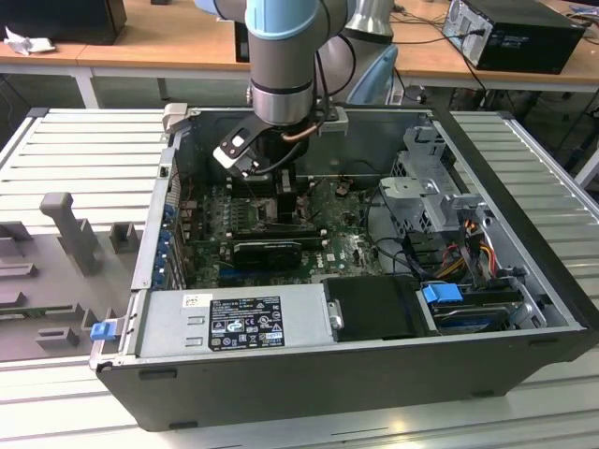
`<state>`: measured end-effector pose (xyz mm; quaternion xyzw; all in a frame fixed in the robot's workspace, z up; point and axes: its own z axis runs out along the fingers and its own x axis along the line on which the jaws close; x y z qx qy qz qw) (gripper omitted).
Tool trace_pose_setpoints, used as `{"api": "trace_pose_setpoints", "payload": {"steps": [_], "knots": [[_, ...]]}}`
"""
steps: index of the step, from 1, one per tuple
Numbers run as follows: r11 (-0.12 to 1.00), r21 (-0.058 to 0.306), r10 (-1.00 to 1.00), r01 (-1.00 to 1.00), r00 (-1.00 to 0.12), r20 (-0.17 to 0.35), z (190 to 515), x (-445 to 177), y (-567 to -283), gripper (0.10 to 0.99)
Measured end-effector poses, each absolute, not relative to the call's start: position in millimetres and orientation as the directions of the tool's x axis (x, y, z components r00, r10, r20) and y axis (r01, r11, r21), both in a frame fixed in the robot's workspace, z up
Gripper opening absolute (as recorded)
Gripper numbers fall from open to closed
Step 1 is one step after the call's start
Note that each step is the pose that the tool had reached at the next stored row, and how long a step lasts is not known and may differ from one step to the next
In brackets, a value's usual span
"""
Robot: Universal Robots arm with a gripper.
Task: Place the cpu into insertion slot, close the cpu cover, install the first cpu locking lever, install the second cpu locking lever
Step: 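Place the cpu into insertion slot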
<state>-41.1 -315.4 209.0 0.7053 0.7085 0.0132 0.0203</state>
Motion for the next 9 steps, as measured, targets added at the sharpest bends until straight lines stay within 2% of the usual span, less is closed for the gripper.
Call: {"api": "trace_pose_setpoints", "payload": {"steps": [9], "knots": [[0.005,0.048,1.0,0.999,-0.004,-0.01,203.9,-40.7,-313.7,0.525]]}}
